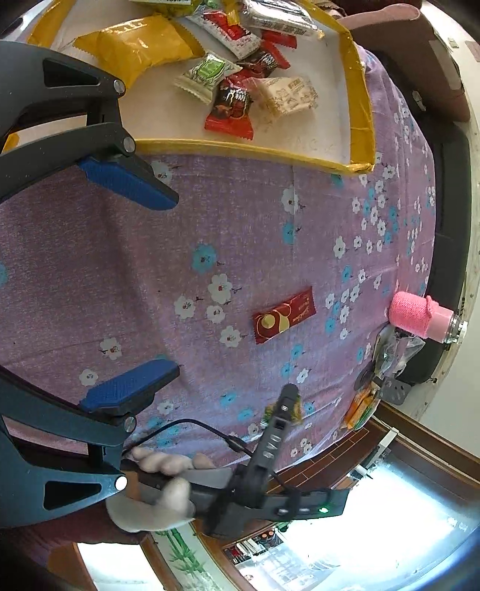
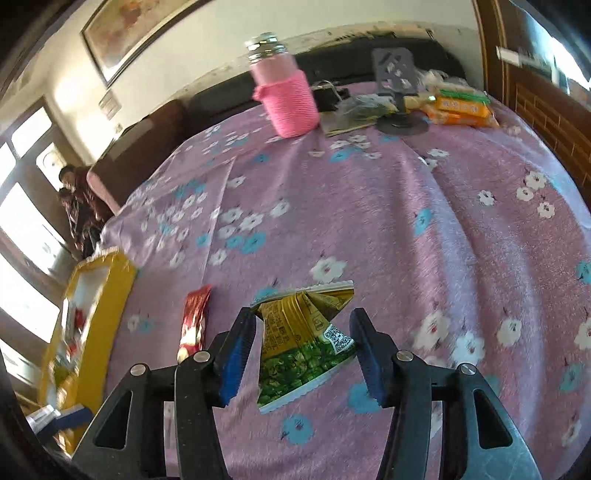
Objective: Organize snacks
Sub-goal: 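Pass the red candy to the left gripper while the right grasps the green-yellow triangular packet, then carry both items over the tray and open both grippers to release them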
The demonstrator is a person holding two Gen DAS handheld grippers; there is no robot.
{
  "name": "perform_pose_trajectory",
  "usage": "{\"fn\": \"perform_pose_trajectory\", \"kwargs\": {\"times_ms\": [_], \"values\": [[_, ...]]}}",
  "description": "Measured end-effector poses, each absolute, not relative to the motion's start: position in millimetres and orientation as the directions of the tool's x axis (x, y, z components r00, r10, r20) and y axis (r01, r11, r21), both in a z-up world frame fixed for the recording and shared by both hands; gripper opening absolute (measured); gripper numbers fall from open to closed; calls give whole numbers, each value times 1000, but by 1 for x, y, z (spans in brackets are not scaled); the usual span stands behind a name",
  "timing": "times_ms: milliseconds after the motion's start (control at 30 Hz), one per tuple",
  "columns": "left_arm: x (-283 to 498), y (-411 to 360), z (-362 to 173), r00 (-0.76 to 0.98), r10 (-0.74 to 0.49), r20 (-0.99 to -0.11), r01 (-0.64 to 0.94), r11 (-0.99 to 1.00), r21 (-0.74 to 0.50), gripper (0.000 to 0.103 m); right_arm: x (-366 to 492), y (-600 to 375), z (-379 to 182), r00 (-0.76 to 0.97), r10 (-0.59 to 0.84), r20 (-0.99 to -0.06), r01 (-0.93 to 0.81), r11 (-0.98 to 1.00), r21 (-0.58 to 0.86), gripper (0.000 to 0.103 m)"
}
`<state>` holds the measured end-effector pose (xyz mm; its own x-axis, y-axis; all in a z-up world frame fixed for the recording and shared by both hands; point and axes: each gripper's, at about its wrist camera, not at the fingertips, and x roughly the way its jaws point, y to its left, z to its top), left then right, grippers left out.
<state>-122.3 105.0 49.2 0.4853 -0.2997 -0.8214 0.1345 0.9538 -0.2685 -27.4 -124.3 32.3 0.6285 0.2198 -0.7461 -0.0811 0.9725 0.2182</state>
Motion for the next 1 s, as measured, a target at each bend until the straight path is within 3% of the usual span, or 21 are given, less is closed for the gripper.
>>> {"fn": "perform_pose_trajectory", "kwargs": {"times_ms": [567, 667, 700, 733, 767, 800, 833, 900, 1000], "values": [[-32, 61, 25, 459, -219, -861, 123, 975, -183, 83, -24, -130, 16, 609, 262, -749, -115, 963, 243, 61], [-12, 47, 14, 449, -193, -873, 131, 980, -149, 83, -25, -130, 16, 605, 263, -752, -120, 963, 241, 53], [-7, 41, 13, 469, -162, -868, 138, 984, -109, 83, -25, -130, 15, 600, 264, -755, -121, 963, 241, 42], [-5, 38, 12, 479, -144, -866, 145, 986, -83, 82, -25, -130, 15, 597, 262, -758, -118, 964, 240, 40], [-3, 34, 11, 481, -139, -865, 157, 985, -71, 78, -25, -131, 15, 597, 257, -760, -114, 965, 237, 39], [-3, 29, 11, 498, -120, -859, 178, 983, -34, 65, -25, -130, 15, 597, 256, -760, -114, 965, 235, 38], [-3, 25, 11, 513, -92, -853, 191, 982, 9, 59, -25, -130, 14, 597, 255, -761, -115, 966, 233, 38], [-8, 21, 13, 532, -127, -837, 247, 969, 10, 30, -25, -130, 14, 598, 251, -761, -117, 967, 227, 37], [-10, 19, 14, 528, -125, -840, 270, 962, 27, 22, -25, -130, 15, 600, 249, -760, -119, 967, 223, 37]]}}
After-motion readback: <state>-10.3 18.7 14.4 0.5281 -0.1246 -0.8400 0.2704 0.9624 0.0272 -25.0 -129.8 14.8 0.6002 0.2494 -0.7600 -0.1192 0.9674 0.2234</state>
